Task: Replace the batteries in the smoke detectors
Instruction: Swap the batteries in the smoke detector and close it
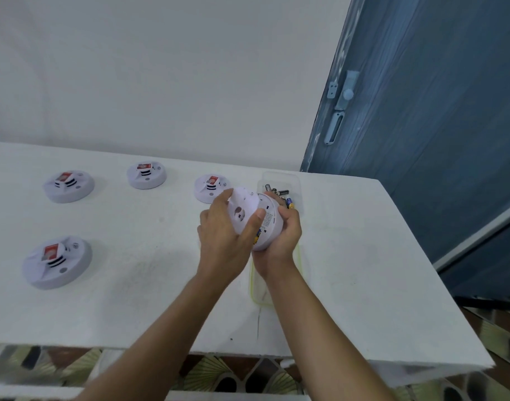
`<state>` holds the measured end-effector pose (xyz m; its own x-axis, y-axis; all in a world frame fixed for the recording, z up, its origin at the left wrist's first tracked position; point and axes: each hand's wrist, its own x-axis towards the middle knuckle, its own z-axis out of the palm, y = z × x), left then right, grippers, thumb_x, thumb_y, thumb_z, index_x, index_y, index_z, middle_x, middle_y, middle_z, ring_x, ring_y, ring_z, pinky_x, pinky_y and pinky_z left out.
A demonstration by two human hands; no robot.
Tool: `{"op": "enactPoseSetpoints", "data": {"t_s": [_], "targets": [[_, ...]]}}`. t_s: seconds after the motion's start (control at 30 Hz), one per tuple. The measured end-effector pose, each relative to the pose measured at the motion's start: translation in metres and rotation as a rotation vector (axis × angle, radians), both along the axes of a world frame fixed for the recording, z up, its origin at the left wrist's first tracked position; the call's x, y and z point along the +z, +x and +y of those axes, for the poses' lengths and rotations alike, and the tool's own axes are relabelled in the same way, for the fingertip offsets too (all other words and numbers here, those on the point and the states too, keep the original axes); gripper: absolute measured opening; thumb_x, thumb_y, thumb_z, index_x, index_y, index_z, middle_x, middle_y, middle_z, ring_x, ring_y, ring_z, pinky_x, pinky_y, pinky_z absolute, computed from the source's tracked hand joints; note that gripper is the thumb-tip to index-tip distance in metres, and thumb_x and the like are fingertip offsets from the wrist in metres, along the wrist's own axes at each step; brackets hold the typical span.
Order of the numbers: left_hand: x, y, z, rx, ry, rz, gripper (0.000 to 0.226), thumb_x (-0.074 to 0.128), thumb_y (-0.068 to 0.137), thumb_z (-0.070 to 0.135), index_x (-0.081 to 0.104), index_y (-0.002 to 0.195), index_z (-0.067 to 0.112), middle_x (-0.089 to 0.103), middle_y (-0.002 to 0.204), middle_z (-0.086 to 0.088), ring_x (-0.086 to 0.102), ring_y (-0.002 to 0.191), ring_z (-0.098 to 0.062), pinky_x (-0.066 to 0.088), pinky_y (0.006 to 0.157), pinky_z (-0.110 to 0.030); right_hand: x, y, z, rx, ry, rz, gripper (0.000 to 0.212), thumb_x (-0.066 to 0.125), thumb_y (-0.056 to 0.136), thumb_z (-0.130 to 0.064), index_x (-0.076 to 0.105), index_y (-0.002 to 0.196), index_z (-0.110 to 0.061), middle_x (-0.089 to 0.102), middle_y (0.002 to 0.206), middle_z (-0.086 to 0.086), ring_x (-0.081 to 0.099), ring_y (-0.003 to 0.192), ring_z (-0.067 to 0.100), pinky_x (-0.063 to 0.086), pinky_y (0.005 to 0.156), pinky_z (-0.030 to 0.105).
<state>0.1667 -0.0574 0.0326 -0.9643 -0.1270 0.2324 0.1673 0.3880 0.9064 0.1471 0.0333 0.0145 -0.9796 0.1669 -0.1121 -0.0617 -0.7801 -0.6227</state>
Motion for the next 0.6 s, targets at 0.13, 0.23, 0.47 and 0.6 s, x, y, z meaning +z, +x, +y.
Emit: {"op": "enactPoseSetpoints", "data": {"t_s": [0.13,0.23,0.47,0.6], "targets": [[-0.004,0.004,0.010,0.088,-0.061,0.015,0.074,0.050,0.072,0.072,0.050,0.131,0.028,0.050,0.125,0.006,0.036,0.110,-0.011,0.043,0.099,-0.045,0.001,0.001,0.000,-0.016,0.018,0.001,0.044,0.049,0.075,-0.033,0.063,0.111,-0.012,0.069,0.093,0.010,0.068,0.084,0.027,0.057,0.069,0.032],[-0.008,0.004,0.016,0.082,-0.056,0.004,0.075,0.049,0.074,0.070,0.048,0.137,0.029,0.040,0.120,0.006,0.033,0.109,-0.010,0.044,0.101,-0.045,0.002,0.002,0.002,-0.001,0.006,0.001,0.033,0.043,0.089,-0.029,0.063,0.110,-0.013,0.069,0.091,0.010,0.069,0.079,0.025,0.057,0.064,0.031],[-0.009,0.004,0.022,0.038,-0.056,-0.009,0.079,0.025,0.078,0.075,0.047,0.142,0.034,0.038,0.121,0.002,0.035,0.112,-0.016,0.042,0.100,-0.037,0.004,0.005,-0.001,-0.009,-0.008,0.007,0.044,0.050,0.082,-0.032,0.057,0.120,-0.010,0.066,0.098,0.012,0.068,0.083,0.025,0.056,0.070,0.033],[-0.007,0.008,0.024,0.007,-0.114,-0.032,0.076,0.019,0.082,0.074,0.044,0.143,0.036,0.036,0.132,-0.002,0.035,0.119,-0.019,0.046,0.101,-0.042,0.002,0.002,-0.001,-0.008,-0.025,0.015,0.049,0.051,0.078,-0.031,0.054,0.121,-0.008,0.062,0.103,0.013,0.064,0.090,0.026,0.055,0.074,0.034]]}}
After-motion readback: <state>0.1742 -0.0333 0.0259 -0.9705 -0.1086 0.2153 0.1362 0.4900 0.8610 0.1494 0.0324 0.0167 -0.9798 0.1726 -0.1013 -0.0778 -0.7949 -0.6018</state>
